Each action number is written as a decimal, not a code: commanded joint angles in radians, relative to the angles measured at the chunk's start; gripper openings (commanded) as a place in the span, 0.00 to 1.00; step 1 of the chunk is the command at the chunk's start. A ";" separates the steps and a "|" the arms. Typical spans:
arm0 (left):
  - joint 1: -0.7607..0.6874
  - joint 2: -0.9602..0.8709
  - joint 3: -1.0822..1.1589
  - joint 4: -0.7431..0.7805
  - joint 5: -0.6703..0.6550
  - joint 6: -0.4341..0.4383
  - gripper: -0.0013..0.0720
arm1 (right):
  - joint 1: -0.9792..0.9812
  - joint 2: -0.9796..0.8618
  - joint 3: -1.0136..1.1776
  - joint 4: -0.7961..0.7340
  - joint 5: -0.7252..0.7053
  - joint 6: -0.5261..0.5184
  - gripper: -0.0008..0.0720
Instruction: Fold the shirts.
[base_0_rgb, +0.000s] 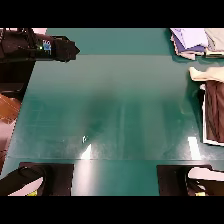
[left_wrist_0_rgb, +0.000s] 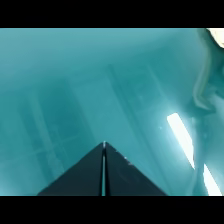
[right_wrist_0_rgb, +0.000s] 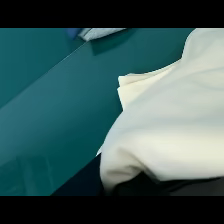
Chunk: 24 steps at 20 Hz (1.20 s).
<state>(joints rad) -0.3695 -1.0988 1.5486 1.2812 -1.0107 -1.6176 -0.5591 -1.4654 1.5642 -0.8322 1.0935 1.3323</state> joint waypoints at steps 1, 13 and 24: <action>-0.011 -0.002 0.000 -0.002 0.008 -0.006 0.05 | -0.102 0.008 0.003 0.025 -0.039 -0.001 0.03; -0.011 -0.017 0.000 -0.006 0.007 -0.005 0.05 | -0.141 0.013 0.483 0.072 0.149 0.066 0.03; -0.011 -0.017 0.000 -0.006 0.005 0.003 0.05 | -0.299 0.388 -0.095 -0.309 0.280 0.074 0.03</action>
<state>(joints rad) -0.3798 -1.1152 1.5486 1.2755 -1.0039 -1.6173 -0.8139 -1.1767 1.6257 -0.9852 1.3441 1.4014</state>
